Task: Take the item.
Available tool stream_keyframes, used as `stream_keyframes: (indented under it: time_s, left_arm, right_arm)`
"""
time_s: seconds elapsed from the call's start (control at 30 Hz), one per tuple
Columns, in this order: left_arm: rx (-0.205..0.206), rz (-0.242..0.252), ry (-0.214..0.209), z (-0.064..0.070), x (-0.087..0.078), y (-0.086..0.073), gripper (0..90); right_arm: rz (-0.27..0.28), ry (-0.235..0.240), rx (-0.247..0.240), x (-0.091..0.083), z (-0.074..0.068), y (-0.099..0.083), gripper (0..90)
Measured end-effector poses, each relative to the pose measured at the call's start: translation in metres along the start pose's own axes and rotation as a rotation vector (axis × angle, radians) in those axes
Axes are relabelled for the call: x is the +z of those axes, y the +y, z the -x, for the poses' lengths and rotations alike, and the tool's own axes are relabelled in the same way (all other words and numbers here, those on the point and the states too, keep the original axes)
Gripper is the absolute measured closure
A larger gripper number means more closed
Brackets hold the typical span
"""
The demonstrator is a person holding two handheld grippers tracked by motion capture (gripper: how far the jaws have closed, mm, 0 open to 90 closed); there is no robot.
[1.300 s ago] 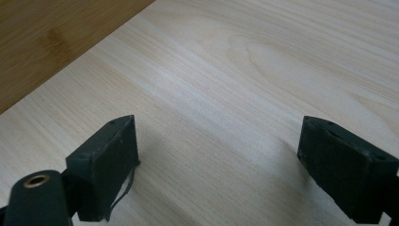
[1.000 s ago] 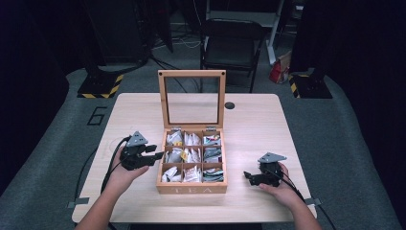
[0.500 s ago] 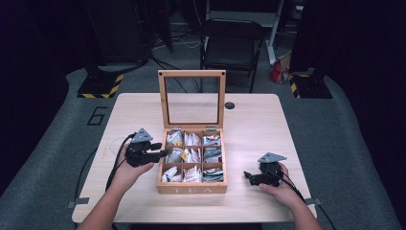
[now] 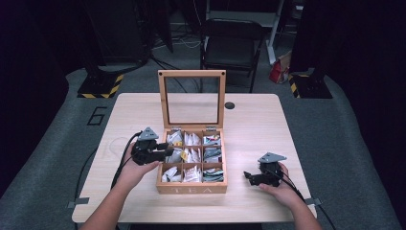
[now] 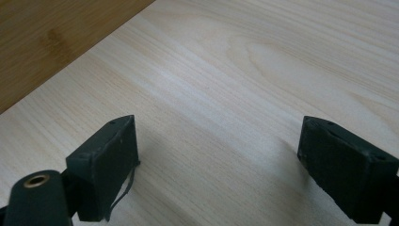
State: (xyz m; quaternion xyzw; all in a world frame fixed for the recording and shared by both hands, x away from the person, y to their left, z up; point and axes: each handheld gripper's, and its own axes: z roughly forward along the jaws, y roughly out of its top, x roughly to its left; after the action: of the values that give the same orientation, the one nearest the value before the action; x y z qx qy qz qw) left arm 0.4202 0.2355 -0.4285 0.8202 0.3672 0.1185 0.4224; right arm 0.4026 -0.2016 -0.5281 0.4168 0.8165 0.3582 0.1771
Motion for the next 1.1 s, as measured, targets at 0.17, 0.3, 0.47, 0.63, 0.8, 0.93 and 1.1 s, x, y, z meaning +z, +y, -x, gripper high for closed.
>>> stream_keyframes:
  time_s: [0.17, 0.3, 0.47, 0.63, 0.8, 0.93, 1.1]
  left_arm:
    - [0.009, 0.004, 0.002, 0.001, 0.004, 0.003, 62.8]
    - [0.007, -0.006, -0.003, 0.004, 0.010, 0.004, 63.7]
    - [0.006, -0.015, -0.013, 0.006, 0.016, 0.005, 66.5]
    - [0.002, -0.024, -0.017, 0.006, 0.020, 0.005, 70.1]
    - [0.006, -0.042, -0.031, 0.006, 0.023, 0.005, 74.0]
    - [0.014, -0.047, -0.030, 0.006, 0.024, 0.005, 76.0]
    - [0.011, -0.062, -0.039, 0.005, 0.025, 0.004, 79.8]
  right_arm:
    - [-0.001, 0.001, -0.003, 0.000, 0.000, 0.000, 11.9]
    - [-0.001, 0.000, -0.002, 0.000, 0.000, 0.000, 11.9]
    - [-0.001, 0.002, -0.003, 0.000, 0.000, 0.000, 11.9]
    - [-0.001, 0.002, -0.003, 0.000, 0.000, 0.000, 11.9]
    - [0.000, 0.001, -0.003, 0.000, 0.000, 0.000, 11.9]
    - [0.000, 0.001, -0.003, 0.000, 0.000, 0.000, 11.9]
    - [-0.001, 0.001, -0.003, 0.000, 0.000, 0.000, 11.9]
